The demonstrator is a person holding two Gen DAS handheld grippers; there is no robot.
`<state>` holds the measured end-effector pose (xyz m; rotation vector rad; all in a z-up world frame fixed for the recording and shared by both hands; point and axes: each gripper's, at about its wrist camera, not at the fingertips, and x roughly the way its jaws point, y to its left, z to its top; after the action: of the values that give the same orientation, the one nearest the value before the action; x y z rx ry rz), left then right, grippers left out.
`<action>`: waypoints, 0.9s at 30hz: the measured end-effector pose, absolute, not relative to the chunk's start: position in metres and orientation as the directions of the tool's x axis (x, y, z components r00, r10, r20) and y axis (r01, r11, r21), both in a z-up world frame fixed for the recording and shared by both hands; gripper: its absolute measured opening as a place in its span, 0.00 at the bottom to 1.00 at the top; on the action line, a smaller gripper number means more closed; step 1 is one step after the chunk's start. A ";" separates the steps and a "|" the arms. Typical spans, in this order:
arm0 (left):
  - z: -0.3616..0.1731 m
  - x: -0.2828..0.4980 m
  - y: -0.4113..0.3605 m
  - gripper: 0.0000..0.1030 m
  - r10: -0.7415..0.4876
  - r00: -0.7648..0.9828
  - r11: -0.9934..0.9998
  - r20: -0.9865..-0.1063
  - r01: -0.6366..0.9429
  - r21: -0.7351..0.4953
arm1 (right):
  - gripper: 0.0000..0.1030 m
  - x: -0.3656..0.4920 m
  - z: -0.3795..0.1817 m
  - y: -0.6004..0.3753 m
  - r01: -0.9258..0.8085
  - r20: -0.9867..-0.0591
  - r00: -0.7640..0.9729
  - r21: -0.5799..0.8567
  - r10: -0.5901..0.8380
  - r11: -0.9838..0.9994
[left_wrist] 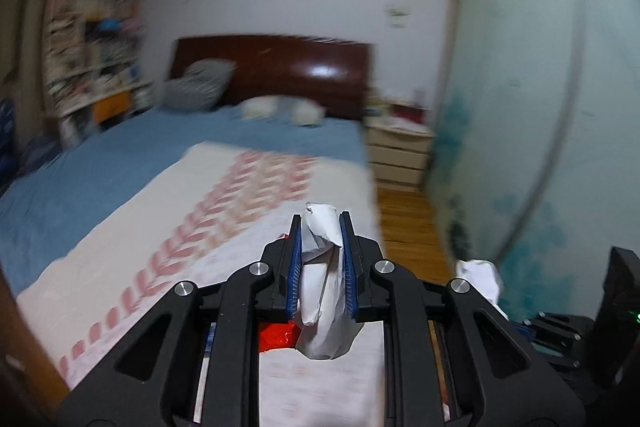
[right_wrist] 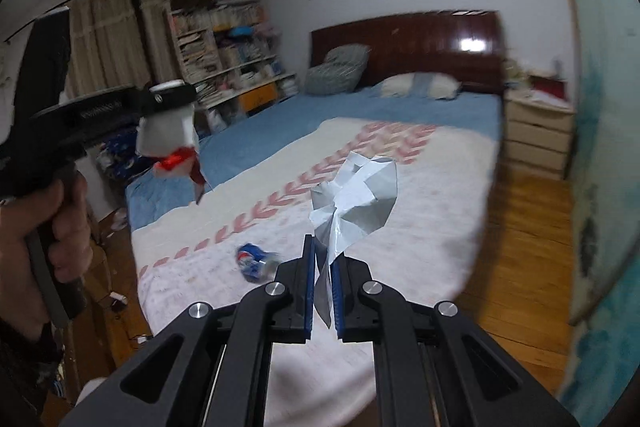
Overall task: Collect trash
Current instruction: 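Carry both papers over the red basket and open both tools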
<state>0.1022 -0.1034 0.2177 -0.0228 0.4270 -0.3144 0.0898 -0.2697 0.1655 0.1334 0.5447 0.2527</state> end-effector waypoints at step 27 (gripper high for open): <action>-0.111 -0.027 -0.472 0.17 -0.471 0.306 0.691 -0.827 0.711 -0.131 | 0.09 -0.198 -0.126 -0.547 0.420 -0.835 0.550 0.285 0.008 0.862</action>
<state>-0.0271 -0.4723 -0.1107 0.2810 0.9833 -0.7955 -0.1977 -0.5474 -0.1257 0.4919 0.9665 -0.2554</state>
